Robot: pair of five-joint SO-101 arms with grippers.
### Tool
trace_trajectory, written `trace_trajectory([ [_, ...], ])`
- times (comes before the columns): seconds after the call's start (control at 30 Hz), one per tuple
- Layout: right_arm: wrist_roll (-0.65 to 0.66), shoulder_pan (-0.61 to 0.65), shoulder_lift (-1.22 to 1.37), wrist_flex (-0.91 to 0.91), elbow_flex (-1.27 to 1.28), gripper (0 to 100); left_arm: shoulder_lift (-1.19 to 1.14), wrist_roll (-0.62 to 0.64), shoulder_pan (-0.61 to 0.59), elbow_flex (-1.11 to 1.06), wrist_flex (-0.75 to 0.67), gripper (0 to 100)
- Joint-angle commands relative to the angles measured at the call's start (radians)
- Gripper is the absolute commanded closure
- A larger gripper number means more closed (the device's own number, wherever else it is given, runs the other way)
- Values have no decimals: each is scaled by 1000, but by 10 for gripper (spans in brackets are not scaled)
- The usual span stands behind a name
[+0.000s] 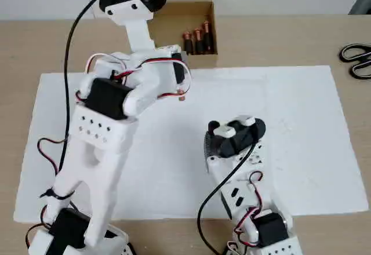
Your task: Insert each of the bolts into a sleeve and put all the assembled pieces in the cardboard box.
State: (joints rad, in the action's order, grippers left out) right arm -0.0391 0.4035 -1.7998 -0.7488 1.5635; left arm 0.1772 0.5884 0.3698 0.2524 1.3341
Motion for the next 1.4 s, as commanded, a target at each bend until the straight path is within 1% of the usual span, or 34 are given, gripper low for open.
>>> trace_trajectory([
  [0.0,-66,4,-13,94,41,995,37,12,5,-12,-83,994],
  [0.07,-66,19,-13,104,57,995,52,6,11,-8,-104,994],
  [0.13,-66,44,-13,107,64,995,120,-2,20,-8,-121,994],
  [0.23,-66,59,-13,107,64,995,235,-60,20,-22,-132,994],
  [0.3,-64,59,-13,107,64,995,299,-81,18,-70,-147,994],
  [0.4,-66,61,-13,107,64,995,367,-104,18,-206,-206,994],
  [0.5,-66,61,-13,107,64,995,433,-133,20,-387,-341,994],
  [0.67,-68,62,-13,107,64,995,552,-206,21,-696,-631,994],
  [0.77,-68,62,-13,107,64,995,585,-209,21,-812,-724,994],
  [0.87,-68,70,-13,107,64,995,589,-209,38,-874,-752,994],
  [1.0,-68,142,-7,107,66,995,592,-209,84,-917,-752,994],
  [1.07,-68,159,-7,107,66,995,594,-209,101,-934,-752,994],
  [1.3,-68,160,-7,104,66,995,595,-207,109,-1000,-752,994],
  [1.37,-68,160,-7,104,66,995,595,-183,109,-1010,-752,994],
])
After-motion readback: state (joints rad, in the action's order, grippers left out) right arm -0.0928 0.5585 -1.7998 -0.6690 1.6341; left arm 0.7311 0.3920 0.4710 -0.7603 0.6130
